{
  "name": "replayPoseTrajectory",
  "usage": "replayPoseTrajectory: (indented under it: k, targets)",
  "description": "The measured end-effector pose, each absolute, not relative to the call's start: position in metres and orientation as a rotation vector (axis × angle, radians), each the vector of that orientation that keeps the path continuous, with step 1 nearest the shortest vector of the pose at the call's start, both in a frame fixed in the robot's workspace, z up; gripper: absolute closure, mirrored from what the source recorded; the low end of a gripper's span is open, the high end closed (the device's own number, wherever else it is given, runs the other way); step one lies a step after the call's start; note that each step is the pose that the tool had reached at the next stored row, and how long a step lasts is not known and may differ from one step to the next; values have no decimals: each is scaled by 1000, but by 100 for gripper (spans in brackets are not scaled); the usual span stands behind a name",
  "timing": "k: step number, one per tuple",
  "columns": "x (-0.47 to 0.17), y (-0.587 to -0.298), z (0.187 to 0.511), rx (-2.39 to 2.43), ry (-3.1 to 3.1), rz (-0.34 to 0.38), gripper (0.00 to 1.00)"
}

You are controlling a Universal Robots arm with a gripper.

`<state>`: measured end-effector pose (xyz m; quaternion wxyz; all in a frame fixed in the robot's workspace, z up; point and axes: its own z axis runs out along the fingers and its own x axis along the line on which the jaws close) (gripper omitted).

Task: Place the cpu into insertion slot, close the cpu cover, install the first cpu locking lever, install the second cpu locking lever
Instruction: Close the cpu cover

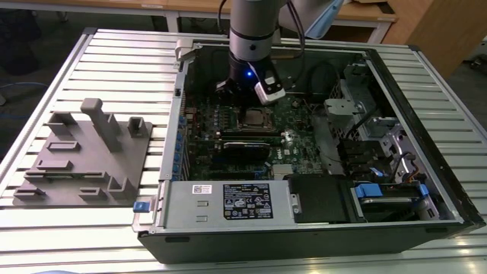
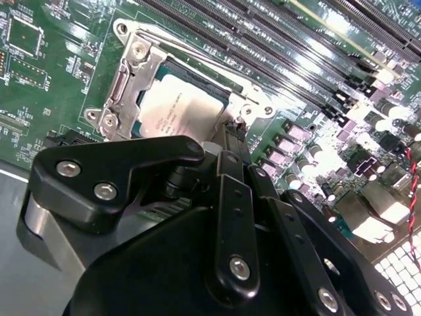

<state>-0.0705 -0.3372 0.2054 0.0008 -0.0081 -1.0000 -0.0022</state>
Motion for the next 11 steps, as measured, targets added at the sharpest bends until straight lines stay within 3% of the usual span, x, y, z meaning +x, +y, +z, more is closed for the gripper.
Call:
replayPoseTrajectory:
  k: [11]
  targets:
    - [-74, -337, 201, -25, -3140, -7, 90]
